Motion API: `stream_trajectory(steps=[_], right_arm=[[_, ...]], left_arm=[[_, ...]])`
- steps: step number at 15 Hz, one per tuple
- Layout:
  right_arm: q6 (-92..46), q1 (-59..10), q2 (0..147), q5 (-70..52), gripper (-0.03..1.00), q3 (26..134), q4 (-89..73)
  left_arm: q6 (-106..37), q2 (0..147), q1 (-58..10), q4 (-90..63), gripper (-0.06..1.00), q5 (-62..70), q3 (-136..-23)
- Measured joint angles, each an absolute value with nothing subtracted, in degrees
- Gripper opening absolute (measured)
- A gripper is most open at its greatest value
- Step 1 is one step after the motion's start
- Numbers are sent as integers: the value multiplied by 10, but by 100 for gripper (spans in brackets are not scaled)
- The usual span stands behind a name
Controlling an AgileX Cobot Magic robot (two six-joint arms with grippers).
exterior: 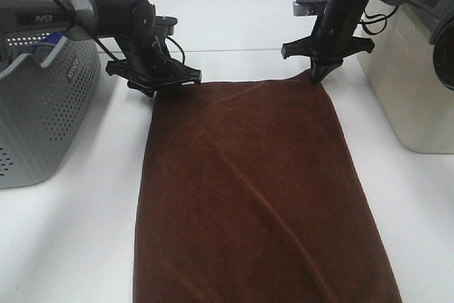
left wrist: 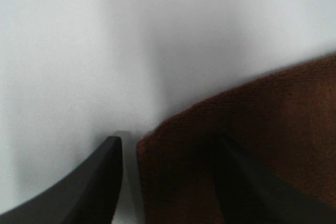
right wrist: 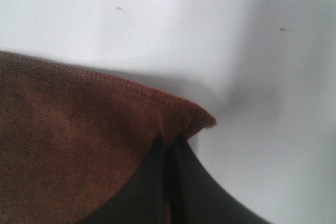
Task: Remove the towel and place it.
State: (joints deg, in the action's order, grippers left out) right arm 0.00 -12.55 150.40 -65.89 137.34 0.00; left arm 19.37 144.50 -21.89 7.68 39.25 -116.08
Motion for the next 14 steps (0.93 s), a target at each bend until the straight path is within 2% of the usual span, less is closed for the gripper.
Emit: stream_trajectory(steps=[5,6,9,10,14], right_arm=[[-3,-125,1504,-659,0,1373,-6],[-3,-125,1504,-659,0,1373,-7],[-3,-125,1504,-659,0,1373,-7],[-3,-125,1504,-659,0,1373,-7],[-4,-125,1491,-651,0,1373,-7]], left_arm=[[194,1452,-219,75,45,395,-1166],[194,1452,-219,72,39,395,-1167],[168,1453,-221,73,6,388,-1167],[154,1453,-221,73,2,387,-1167],[138,1465,-221,119,2,402,-1207]])
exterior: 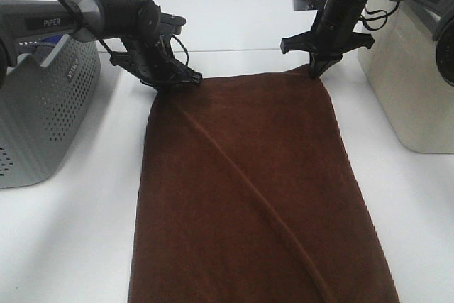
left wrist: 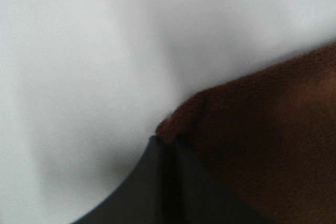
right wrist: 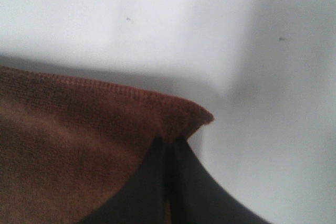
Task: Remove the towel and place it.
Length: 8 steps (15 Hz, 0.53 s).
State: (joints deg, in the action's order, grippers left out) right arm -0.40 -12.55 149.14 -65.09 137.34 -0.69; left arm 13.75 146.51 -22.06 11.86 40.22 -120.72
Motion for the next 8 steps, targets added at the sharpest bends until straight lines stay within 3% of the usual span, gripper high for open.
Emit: stream_trajectory(steps=[4,8], right_arm=[[-7,-126,1484,-604,0,1373,0],[-7,-126,1484,-525,0,1373,14]], left_arm=[[138,1466,-197,134,2,387,-1286],[138,1466,-183,139,2,329,-1298]])
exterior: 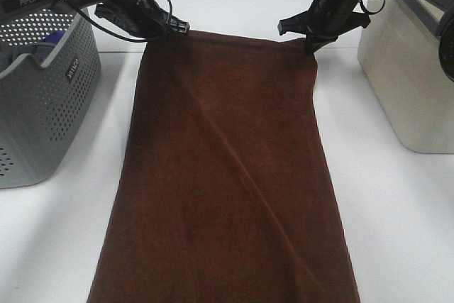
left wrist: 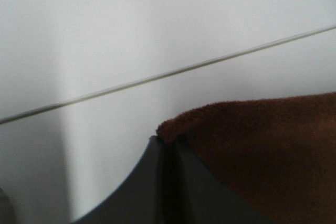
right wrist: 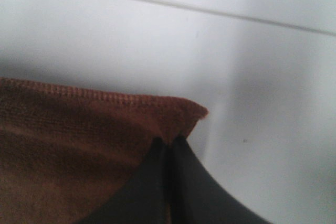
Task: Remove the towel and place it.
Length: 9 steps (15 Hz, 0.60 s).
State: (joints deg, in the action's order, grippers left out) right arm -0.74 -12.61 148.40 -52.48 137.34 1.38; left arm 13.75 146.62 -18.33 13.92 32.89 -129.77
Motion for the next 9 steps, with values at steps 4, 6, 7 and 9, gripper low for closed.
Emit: stream_trajectory(steps=[4,6,7,9], right_arm=[[-7,-126,1484,-410,0,1373,48],[-7,-126,1484,-368,0,1373,57],[-7,-126,1484,-347,0,1373,60],[-7,-126,1484,-314,0,1373,72]], left_arm=[[138,1466,-182,175,2,221,-1298],[138,1468,-182,207,2,180,-1298],[138,1473,-182,217,2,165,-1299],[139,1486,-182,220,2,162,-1299]])
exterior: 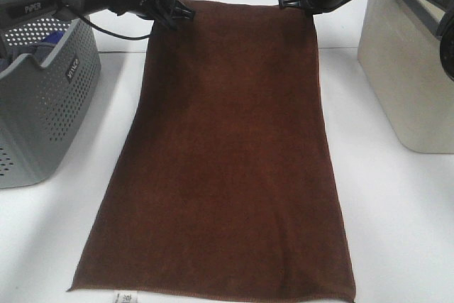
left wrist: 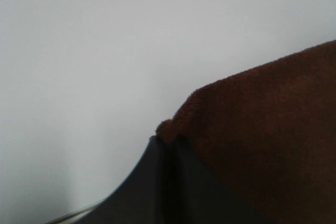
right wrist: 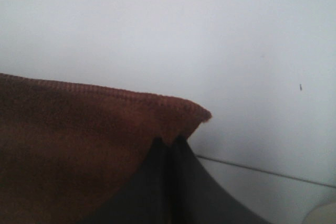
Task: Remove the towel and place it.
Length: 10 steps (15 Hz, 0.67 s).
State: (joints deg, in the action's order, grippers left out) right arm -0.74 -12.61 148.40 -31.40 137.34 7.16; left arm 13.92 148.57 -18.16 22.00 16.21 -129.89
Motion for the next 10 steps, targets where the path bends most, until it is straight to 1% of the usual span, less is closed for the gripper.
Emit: stream_trajectory(steps=[3,6,8,10], right_arm=[[-7,-126,1487,-279,0,1373,74],[-9,-126,1515,-266,0,1373,74],[-10,-126,1531,-254,0,1373,74],[-10,-126,1537,-235,2,1373,74]], left_arm=[[156,1507,-180,221,2,150,-1299],[164,1518,-169,221,2,97,-1299],[164,1522,-161,222,4,64,-1299],[165,1526,-154,222,12,44,-1299]])
